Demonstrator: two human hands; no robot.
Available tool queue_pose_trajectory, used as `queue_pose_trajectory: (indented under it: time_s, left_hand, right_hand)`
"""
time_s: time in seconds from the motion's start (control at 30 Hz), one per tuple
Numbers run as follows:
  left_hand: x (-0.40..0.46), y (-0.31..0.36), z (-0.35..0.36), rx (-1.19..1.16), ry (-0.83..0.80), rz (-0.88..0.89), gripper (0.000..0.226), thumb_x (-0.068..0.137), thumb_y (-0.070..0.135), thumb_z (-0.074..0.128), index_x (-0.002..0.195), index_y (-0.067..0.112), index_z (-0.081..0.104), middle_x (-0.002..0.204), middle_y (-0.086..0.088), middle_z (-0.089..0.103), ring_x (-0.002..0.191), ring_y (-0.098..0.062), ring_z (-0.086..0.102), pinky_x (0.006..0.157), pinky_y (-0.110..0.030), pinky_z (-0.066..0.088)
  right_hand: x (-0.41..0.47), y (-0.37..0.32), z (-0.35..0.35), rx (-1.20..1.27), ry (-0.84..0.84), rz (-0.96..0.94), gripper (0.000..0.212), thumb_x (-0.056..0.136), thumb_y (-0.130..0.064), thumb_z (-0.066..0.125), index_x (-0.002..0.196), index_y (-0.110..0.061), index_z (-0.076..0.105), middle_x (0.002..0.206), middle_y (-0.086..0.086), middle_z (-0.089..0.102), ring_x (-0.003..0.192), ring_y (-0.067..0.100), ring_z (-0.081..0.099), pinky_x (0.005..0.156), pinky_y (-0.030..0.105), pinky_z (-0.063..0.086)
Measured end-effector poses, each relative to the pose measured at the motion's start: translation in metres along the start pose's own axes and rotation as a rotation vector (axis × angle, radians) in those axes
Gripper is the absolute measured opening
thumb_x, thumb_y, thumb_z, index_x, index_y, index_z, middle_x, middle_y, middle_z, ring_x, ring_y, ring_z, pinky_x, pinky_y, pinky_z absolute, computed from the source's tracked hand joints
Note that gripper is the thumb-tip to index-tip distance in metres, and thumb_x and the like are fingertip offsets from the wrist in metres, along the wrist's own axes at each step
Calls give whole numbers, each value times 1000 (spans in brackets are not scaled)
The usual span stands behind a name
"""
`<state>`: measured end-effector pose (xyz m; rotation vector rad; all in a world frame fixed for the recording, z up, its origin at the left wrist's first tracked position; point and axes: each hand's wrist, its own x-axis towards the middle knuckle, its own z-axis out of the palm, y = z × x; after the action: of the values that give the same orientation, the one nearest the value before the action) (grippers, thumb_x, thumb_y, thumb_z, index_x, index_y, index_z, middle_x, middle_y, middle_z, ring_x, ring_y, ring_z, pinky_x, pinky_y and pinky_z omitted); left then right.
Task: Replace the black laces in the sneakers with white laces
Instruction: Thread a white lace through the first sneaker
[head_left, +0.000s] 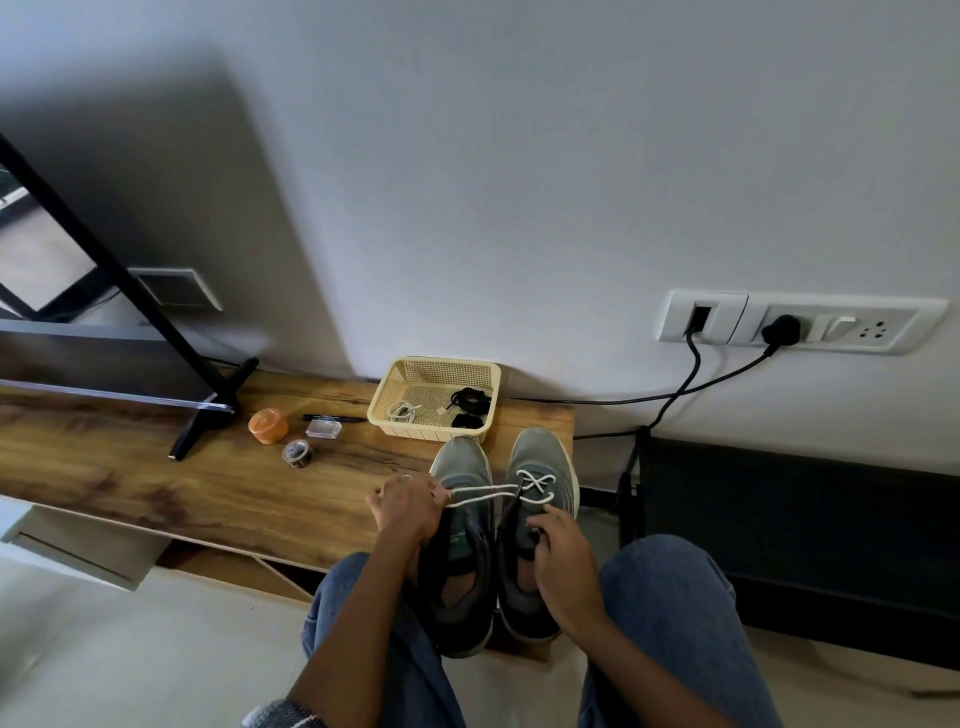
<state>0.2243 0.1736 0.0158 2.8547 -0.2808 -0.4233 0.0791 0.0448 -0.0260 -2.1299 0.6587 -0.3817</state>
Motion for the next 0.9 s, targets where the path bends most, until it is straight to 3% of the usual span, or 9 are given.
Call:
queue_pose_trajectory:
  time_s: [0.17, 0.27, 0.43, 0.57, 0.63, 0.73, 0.9]
  left_hand:
    - [5, -11, -18, -351, 12, -85, 36, 90, 53, 48, 76, 22, 59, 81, 7, 62, 95, -19, 57, 105, -44, 27]
    - [5, -20, -33, -630, 86, -48, 37, 90, 48, 50, 78, 16, 64, 84, -3, 68, 89, -25, 60, 98, -50, 39]
    - [-9, -10, -59, -913, 237, 34, 35, 98, 30, 51, 69, 17, 65, 83, -6, 67, 82, -18, 57, 78, -33, 39]
    - [-21, 10, -70, -1259, 217, 51, 34, 100, 24, 49, 70, 12, 61, 91, -3, 72, 95, -13, 66, 82, -20, 43]
    - [-25, 23, -74, -1434, 172, 59, 35, 101, 22, 46, 70, 13, 59, 97, -6, 74, 97, -17, 68, 84, -24, 46]
    - [-30, 39, -77, -1636, 145, 45, 32, 101, 20, 44, 75, 11, 60, 89, -6, 74, 88, -23, 69, 84, -32, 52]
    - [-30, 50, -84, -1732, 168, 73, 22, 97, 22, 52, 82, 10, 63, 78, -1, 69, 73, -14, 64, 79, -31, 55]
  right_hand:
    - [0, 2, -4, 86, 94, 8, 26, 84, 12, 51, 89, -8, 68, 94, -7, 59, 86, -7, 51, 80, -3, 33]
    - [4, 2, -4, 116, 120, 33, 25, 82, 12, 53, 83, -9, 67, 87, -7, 60, 81, -7, 51, 75, -3, 33]
    - [8, 3, -4, 105, 104, 57, 23, 82, 8, 55, 79, -11, 68, 84, -5, 63, 78, -5, 52, 71, -1, 35]
    - [9, 4, -4, 95, 87, 54, 23, 82, 7, 55, 79, -12, 68, 83, -7, 62, 78, -5, 53, 70, -1, 35]
    - [9, 4, -5, 97, 84, 57, 23, 82, 7, 55, 79, -12, 68, 83, -8, 62, 78, -6, 52, 70, -1, 35]
    - [10, 5, -6, 98, 79, 58, 23, 81, 7, 56, 78, -13, 68, 82, -9, 62, 78, -6, 52, 70, -1, 34]
    - [11, 6, -7, 97, 67, 55, 23, 81, 6, 56, 79, -13, 68, 82, -11, 61, 79, -7, 52, 71, -1, 34]
